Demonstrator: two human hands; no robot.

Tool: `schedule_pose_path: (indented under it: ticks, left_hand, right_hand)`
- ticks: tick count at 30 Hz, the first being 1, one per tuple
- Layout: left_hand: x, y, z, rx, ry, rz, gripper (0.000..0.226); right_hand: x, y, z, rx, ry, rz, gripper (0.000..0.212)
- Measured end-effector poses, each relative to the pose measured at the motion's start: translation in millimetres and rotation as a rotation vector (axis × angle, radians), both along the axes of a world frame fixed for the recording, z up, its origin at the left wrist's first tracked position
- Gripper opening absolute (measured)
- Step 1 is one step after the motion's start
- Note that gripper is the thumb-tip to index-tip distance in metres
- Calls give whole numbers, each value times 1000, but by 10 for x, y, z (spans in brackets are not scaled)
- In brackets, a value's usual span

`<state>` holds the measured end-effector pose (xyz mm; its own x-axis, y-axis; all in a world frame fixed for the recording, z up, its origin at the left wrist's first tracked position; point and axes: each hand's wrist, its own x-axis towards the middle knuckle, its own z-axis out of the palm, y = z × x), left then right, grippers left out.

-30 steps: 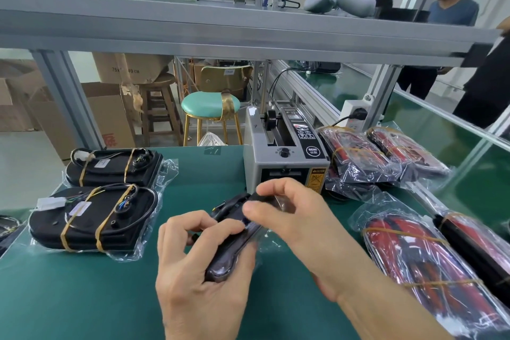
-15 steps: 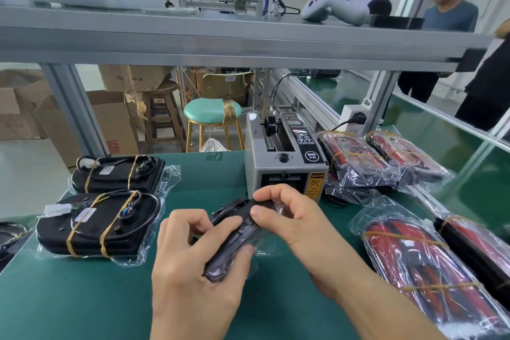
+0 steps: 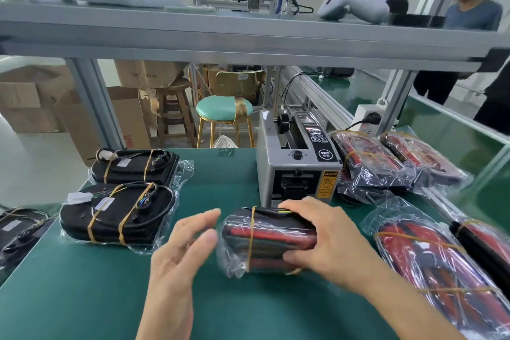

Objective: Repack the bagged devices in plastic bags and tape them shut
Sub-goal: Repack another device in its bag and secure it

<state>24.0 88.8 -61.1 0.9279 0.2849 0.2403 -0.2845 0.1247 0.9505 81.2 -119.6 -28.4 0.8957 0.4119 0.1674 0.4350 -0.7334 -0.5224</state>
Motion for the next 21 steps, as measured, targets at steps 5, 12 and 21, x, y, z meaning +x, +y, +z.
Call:
schedule_pose_path:
  ticks: [5,12,21]
  left_hand:
    - [57,-113,-21,444,-48,273,42]
    - [-104,-166,-207,809,-481,249,11]
    - [-16,-2,-144,327,-66,223,40]
  right_hand:
    - [-32,24,-91,92,85,4,71]
    - [10,42,-101,81,77,3,69]
    - [72,-23,-132,68,111,68,68]
